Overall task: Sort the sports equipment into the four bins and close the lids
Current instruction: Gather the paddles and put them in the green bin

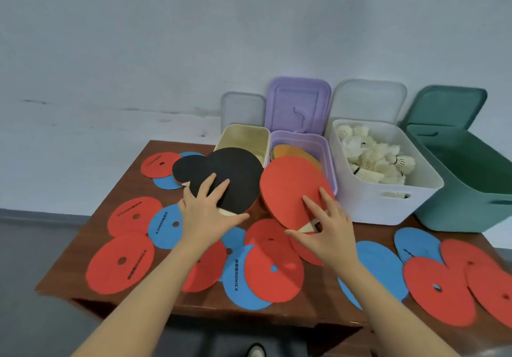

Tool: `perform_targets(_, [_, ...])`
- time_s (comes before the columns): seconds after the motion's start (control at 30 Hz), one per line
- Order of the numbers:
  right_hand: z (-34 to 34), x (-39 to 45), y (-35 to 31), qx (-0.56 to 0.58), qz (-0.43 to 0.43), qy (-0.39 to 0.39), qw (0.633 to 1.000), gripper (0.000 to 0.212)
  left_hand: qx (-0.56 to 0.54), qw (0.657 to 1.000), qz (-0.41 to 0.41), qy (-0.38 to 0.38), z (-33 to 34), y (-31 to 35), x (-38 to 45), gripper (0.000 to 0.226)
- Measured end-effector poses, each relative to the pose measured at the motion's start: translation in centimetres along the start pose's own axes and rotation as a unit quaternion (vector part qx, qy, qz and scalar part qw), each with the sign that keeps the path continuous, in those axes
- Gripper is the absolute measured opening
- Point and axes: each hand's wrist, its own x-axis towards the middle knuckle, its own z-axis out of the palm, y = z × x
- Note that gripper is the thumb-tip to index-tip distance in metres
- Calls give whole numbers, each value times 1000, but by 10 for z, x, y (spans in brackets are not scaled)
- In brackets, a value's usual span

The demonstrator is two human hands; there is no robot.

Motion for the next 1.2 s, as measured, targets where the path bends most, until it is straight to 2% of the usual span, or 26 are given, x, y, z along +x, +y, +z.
perform_targets(0.1, [-18,18,26,-3,-3,26,1000,80,-12,1000,18,22,10,33,18,100])
perform_targets(0.2, [-33,40,56,6,-11,49,999,79,-26,997,47,49,24,66,41,91])
perform_targets(0.37, [-56,88,113,5,-22,76,997,78,-60,995,54,54,54,123,88,92])
perform_targets(0.63, [-96,146,199,-18,-19,110,994,80,-53,994,78,55,88,220,148,88])
perform_targets(0.8, [-127,164,262,-44,-11,103,994,81,-30,994,93,48,117,282,167,90])
perform_targets(1.07, [-187,172,383,-44,-24,74,996,81,-12,995,67,73,181,389,154,91])
perform_targets(1.2, [-203,171,448,-52,26,39,998,84,40,996,49,70,210,436,150,90])
